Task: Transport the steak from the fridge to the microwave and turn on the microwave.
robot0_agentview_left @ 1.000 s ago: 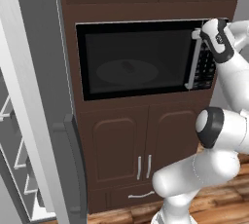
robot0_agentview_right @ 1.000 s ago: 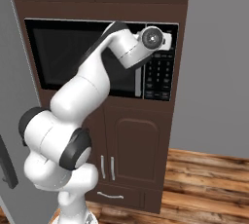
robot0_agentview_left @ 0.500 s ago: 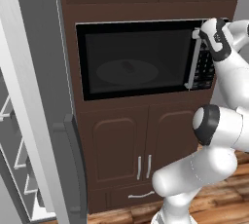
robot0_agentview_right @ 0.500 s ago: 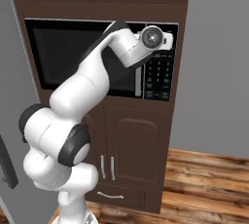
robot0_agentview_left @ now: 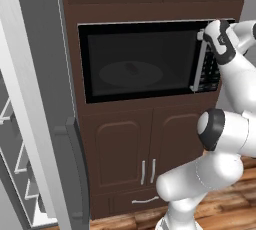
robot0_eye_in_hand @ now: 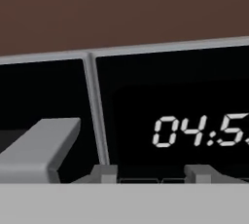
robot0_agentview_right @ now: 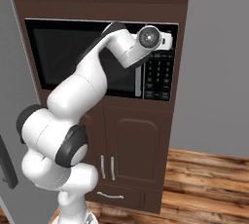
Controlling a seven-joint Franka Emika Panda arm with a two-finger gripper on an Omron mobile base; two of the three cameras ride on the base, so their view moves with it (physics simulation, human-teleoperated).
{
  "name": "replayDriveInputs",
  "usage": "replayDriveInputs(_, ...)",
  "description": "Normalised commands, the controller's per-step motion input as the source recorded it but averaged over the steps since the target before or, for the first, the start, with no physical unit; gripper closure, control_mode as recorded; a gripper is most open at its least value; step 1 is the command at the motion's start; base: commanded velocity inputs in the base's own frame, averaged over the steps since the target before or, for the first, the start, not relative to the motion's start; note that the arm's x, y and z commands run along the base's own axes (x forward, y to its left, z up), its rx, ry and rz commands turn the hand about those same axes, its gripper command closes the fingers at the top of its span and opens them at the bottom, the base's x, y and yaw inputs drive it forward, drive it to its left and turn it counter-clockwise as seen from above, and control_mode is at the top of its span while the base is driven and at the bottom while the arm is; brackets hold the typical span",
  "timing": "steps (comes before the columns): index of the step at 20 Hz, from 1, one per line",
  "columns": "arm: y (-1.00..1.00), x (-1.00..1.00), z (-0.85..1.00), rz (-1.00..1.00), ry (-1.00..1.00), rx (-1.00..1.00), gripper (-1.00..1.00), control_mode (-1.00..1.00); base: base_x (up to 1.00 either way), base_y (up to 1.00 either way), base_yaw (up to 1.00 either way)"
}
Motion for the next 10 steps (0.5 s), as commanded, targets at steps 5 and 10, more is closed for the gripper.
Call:
replayDriveInputs(5,0.0,-0.21,-0.01,0.0,0.09,0.0,-1.0,-1.0,0.0,0.0,0.0)
replayDriveInputs(10,0.0,-0.34,-0.01,0.0,0.09,0.0,-1.0,-1.0,0.0,0.0,0.0)
